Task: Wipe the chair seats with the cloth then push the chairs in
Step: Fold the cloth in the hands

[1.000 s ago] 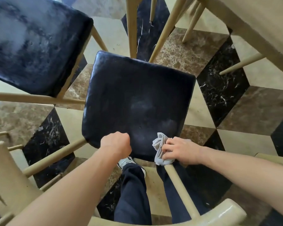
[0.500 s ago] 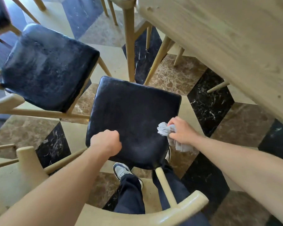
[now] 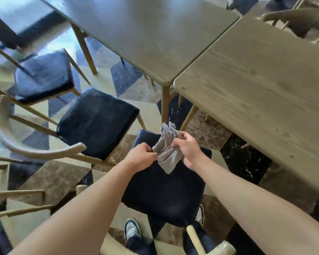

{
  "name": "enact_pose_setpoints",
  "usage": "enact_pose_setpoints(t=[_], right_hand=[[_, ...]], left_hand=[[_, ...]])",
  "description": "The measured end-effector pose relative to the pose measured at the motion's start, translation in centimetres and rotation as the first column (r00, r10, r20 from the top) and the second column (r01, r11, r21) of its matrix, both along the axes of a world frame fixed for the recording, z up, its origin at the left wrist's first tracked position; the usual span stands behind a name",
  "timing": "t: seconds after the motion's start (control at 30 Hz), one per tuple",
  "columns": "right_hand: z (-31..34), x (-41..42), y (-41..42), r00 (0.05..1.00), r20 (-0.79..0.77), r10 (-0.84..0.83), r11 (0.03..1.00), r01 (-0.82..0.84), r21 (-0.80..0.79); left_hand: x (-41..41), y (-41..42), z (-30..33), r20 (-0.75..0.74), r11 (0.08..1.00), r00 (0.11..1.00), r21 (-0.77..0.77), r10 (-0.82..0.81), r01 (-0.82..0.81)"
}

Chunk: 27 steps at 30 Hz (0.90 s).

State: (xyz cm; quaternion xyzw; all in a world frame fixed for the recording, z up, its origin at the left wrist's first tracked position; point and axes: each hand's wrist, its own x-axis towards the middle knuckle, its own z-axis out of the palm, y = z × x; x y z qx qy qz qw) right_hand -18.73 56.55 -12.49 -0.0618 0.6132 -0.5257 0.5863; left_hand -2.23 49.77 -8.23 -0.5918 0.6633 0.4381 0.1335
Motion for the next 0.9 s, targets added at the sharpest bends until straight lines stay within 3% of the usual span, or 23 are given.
enact_pose_setpoints(t=[0.07, 0.17, 0.33, 0.5, 0.6, 0.73, 0.83, 0.9], right_hand=[[2.3, 2.1, -1.8, 0.997, 0.067, -0.031, 0.998, 0.035, -0.055], [5.4, 5.4, -4.1, 0.979, 0.160, -0.127, 0.984, 0.144, -0.103], [10.1, 14.1, -7.8, 0.913, 0.244, -0.328, 0.929, 0.358, -0.089], [13.0, 20.7, -9.9, 0.849, 0.341, -0.403, 0.896, 0.442, -0.043], [13.8, 23.8, -11.3, 0.870, 0.359, -0.338, 0.921, 0.384, -0.066], [13.8, 26.0, -13.1, 0.946, 0.245, -0.212, 0.974, 0.224, -0.022], [13.2, 26.2, -13.5, 0.997, -0.016, -0.074, 0.997, 0.073, -0.040], [12.9, 26.3, -13.3, 0.980, -0.196, -0.014, 0.997, -0.002, -0.080]], left_hand=[[1.1, -1.3, 1.9, -0.209, 0.974, 0.955, 0.125, 0.210, -0.187], [3.5, -3.4, 3.3, -0.348, 0.914, 0.850, 0.242, 0.396, -0.327], [12.2, -7.3, 6.4, -0.561, 0.902, 0.715, 0.351, 0.418, -0.252], [18.3, -11.5, 9.9, -0.582, 0.816, 0.594, 0.521, 0.555, -0.251], [20.5, -13.2, 11.3, -0.545, 0.803, 0.618, 0.533, 0.566, -0.266], [21.5, -14.1, 12.6, -0.539, 0.834, 0.659, 0.481, 0.524, -0.271], [21.0, -14.7, 13.1, -0.516, 0.842, 0.681, 0.446, 0.520, -0.304], [20.3, -15.2, 13.2, -0.485, 0.857, 0.718, 0.395, 0.500, -0.330]])
